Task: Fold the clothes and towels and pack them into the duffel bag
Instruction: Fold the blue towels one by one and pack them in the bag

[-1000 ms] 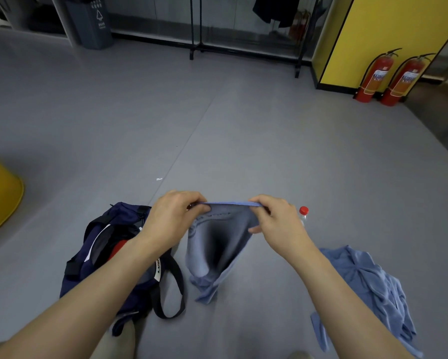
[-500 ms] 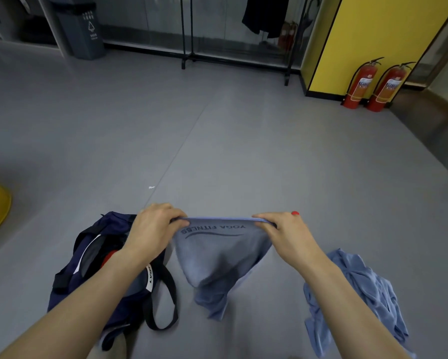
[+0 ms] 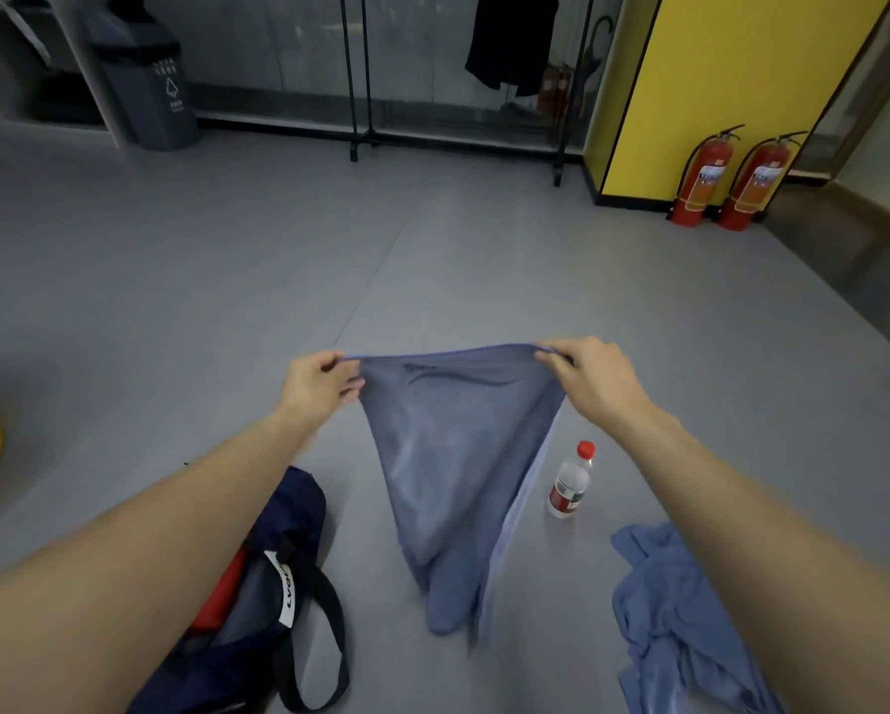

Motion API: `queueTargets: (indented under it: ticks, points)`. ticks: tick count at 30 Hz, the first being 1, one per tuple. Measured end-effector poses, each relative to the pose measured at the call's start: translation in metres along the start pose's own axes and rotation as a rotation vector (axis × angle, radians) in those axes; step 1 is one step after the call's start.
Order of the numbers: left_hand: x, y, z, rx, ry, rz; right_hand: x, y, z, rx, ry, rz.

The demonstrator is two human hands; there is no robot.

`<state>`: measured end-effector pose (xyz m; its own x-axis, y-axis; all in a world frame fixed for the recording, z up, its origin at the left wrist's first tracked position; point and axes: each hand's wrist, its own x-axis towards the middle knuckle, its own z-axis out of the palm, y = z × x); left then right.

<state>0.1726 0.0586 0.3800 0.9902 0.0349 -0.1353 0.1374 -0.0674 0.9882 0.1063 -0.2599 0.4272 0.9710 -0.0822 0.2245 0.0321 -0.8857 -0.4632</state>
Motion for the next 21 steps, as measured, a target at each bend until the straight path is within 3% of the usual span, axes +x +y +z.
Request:
queueTargets:
  ticks: [5,9,14,21]
  points:
    - [0.021,0.088,0.004,0.207,-0.005,0.399,0.031,-0.015,-0.062,-0.017,0.213,-0.129]
    - [0.017,0.114,-0.01,0.418,-0.01,0.615,0.024,-0.013,-0.096,-0.043,0.315,-0.209]
    - [-0.018,0.061,-0.011,0.491,-0.093,0.557,-0.027,0.016,-0.07,-0.043,0.239,-0.223]
    - [-0.05,-0.1,0.007,0.684,-0.205,0.41,-0.111,0.093,0.056,-0.048,-0.086,-0.095]
